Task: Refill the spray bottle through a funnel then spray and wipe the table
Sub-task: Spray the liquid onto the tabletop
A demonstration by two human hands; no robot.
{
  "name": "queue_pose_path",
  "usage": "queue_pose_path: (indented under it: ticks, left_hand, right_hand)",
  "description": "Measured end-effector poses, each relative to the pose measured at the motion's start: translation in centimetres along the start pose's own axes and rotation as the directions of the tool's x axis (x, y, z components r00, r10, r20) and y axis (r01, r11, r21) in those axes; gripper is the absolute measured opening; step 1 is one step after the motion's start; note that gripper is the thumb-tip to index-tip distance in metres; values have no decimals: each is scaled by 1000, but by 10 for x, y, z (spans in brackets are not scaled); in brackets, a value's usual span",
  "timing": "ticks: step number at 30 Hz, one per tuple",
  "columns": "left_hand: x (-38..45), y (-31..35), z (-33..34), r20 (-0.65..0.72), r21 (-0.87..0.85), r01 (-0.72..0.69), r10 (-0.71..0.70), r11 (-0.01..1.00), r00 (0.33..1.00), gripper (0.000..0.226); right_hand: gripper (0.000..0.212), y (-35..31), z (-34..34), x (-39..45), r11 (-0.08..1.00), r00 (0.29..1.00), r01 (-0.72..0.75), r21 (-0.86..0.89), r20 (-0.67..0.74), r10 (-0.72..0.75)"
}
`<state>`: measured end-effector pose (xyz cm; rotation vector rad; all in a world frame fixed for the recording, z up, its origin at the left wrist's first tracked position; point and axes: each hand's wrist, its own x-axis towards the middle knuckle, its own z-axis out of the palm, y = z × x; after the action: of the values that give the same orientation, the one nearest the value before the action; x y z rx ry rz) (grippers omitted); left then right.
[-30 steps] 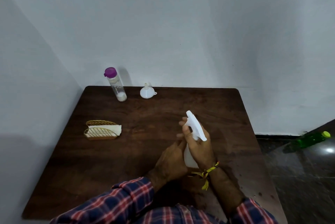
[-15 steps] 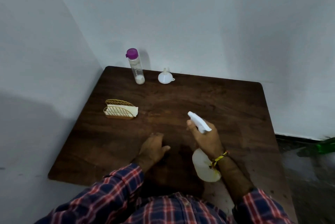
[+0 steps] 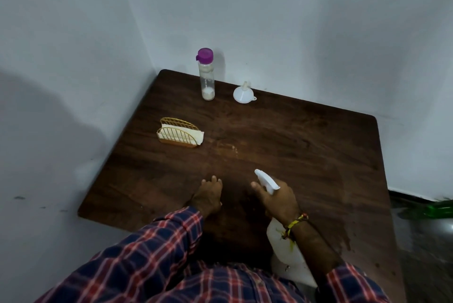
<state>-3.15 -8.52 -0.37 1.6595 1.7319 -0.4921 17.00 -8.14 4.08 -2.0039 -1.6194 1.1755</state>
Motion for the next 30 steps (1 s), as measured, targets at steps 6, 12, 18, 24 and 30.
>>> queue_pose_path:
  ticks: [6,12,18,24,30]
  left_hand:
    - [3,-1,1,-21,-18,-5,5,1000,1000,75]
    - [4,10,3,-74,-6,34,-35,999,997,65]
    - [4,38,1,-121,-21,73,-75,997,990,37]
    - [4,56,4,-159,-24,-7,3,1000,987,43]
    - [3,55,9,-104,72,3,4,997,995,60]
  right_hand:
    - [67,15,4,-16,982,992,62,-176,118,-42]
    - [45,26,-27,-21,982,999,-25,-187,24,30]
    - [28,26,-67,-8,977,882,-91,191,-441,168]
    - [40,33,-85,1,973,923,-145,180,-329,198]
    - [44,33,-83,-11,938,886,-192,290,-360,293]
